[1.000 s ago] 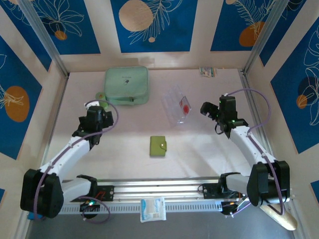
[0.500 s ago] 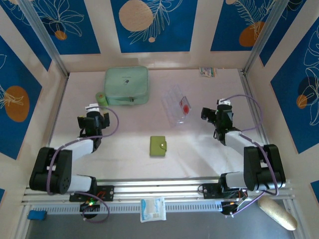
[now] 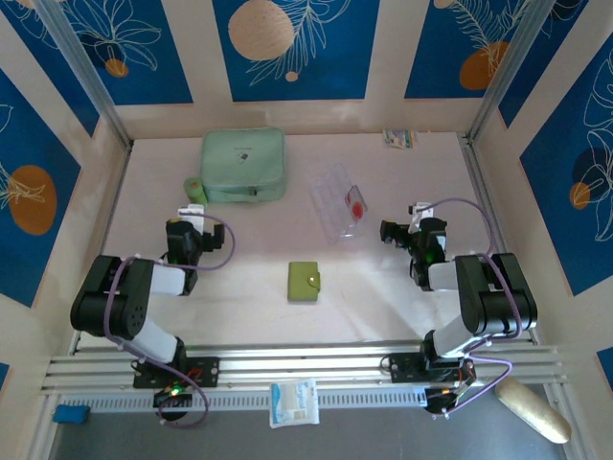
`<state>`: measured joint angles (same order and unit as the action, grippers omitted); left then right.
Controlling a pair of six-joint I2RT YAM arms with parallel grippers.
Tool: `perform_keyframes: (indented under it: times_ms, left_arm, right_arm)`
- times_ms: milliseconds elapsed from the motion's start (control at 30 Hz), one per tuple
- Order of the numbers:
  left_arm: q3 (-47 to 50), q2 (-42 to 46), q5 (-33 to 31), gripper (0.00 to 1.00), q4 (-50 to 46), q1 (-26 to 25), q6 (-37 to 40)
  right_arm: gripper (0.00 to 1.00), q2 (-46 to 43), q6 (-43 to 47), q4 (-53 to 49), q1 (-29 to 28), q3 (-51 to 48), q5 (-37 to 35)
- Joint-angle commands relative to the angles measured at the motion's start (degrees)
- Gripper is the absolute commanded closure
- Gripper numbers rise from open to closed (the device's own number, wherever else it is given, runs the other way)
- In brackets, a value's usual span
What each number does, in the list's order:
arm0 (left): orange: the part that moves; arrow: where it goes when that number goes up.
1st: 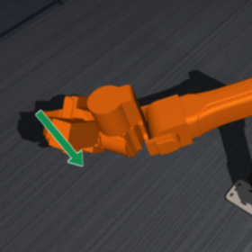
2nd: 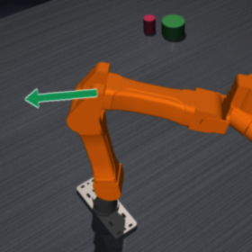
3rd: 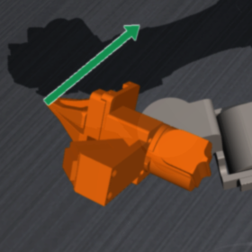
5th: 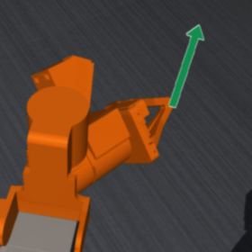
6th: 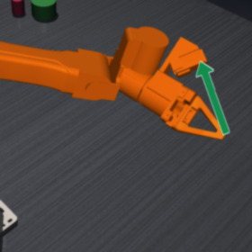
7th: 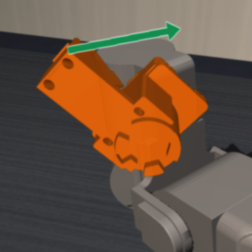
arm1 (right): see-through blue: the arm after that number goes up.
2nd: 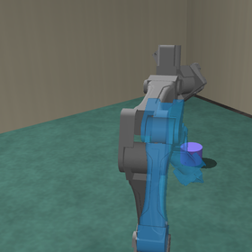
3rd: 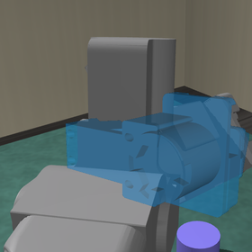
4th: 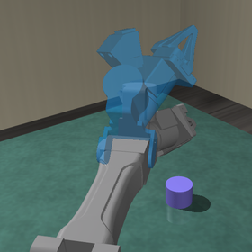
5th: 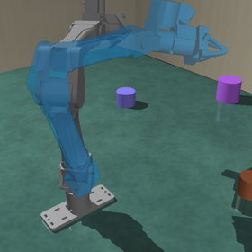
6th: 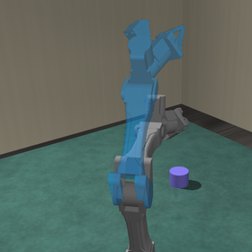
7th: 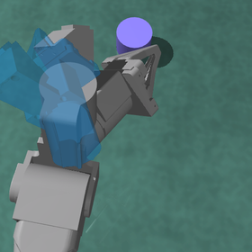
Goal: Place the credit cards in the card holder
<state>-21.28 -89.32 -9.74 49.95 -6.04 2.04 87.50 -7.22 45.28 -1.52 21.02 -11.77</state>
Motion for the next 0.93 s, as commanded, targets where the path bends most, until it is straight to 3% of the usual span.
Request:
perform_keyframes:
  times_ms: [0,900]
  left_arm:
    - [-0.57,-0.66,4.97,0.0,3.24,2.0,0.19]
    - [0.05,-0.24,4.56,0.0,3.96,1.81,0.37]
  right_arm:
    - [0.01,0.06,0.55,1.35,1.52,2.84,4.86]
    - [0.01,-0.23,0.89,1.65,1.12,2.54,4.22]
